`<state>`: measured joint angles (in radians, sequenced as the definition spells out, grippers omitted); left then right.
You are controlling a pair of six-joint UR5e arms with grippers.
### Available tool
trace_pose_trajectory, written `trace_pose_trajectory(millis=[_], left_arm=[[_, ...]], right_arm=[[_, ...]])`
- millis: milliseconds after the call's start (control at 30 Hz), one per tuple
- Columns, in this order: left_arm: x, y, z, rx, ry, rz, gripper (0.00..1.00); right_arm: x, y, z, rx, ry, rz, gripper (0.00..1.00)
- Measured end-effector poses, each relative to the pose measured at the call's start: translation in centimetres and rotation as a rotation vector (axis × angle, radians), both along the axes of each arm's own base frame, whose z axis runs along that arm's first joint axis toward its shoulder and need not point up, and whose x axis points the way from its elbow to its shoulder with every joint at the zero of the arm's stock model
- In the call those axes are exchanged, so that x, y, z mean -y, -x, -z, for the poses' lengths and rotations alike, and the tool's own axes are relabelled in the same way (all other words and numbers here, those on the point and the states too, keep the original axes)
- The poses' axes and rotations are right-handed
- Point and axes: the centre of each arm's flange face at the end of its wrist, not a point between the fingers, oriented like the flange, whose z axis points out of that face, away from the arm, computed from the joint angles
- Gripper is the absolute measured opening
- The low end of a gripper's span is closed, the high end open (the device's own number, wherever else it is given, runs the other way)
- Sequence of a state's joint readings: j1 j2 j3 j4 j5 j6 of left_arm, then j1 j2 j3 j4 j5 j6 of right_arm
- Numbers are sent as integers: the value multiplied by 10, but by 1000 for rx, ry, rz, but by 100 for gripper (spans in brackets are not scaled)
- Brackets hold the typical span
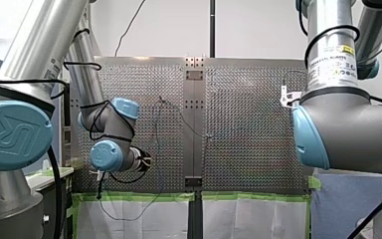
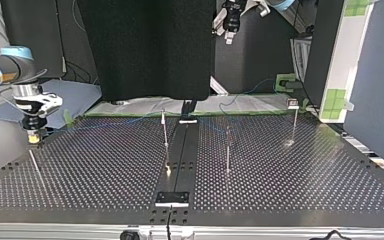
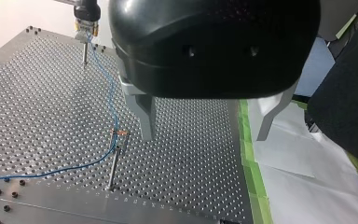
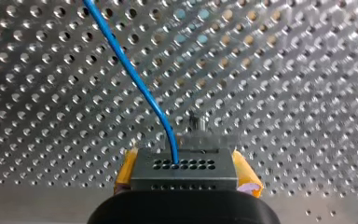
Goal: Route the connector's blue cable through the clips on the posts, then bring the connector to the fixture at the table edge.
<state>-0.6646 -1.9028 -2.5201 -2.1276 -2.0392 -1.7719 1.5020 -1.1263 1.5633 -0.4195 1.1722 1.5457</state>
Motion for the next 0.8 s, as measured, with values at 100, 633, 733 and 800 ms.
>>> trace_pose_trajectory(millis=[100,633,733,800], left_arm=[[0,0,0,0,0,-1,98],[0,0,0,1,-8,0,98],[0,0,0,1,-8,1,98],[0,-1,0,2,-8,0,98]], right_arm=[[1,-1,-4,-16,-4,-23,0],[7,10,-11,-40,-15,16,0],[8,11,-12,-39,-9,20,0],[9,12,-13,-38,-5,21,0]])
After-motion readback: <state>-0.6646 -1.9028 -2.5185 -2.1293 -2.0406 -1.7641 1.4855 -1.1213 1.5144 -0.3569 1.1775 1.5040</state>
